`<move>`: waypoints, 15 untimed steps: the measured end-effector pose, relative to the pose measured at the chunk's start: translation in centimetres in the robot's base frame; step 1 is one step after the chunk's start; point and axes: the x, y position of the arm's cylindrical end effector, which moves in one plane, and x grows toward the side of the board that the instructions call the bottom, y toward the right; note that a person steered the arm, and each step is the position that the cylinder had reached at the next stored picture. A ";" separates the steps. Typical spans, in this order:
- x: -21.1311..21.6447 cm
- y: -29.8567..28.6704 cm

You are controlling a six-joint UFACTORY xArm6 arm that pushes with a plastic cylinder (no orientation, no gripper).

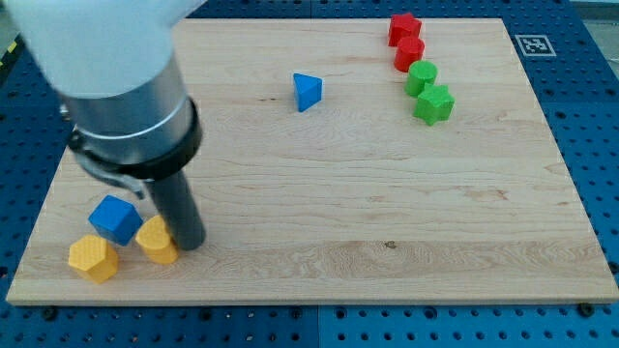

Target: Push the blue triangle to the blue cube

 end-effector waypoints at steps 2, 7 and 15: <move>-0.3 -0.5; -13.5 22.4; -23.6 11.0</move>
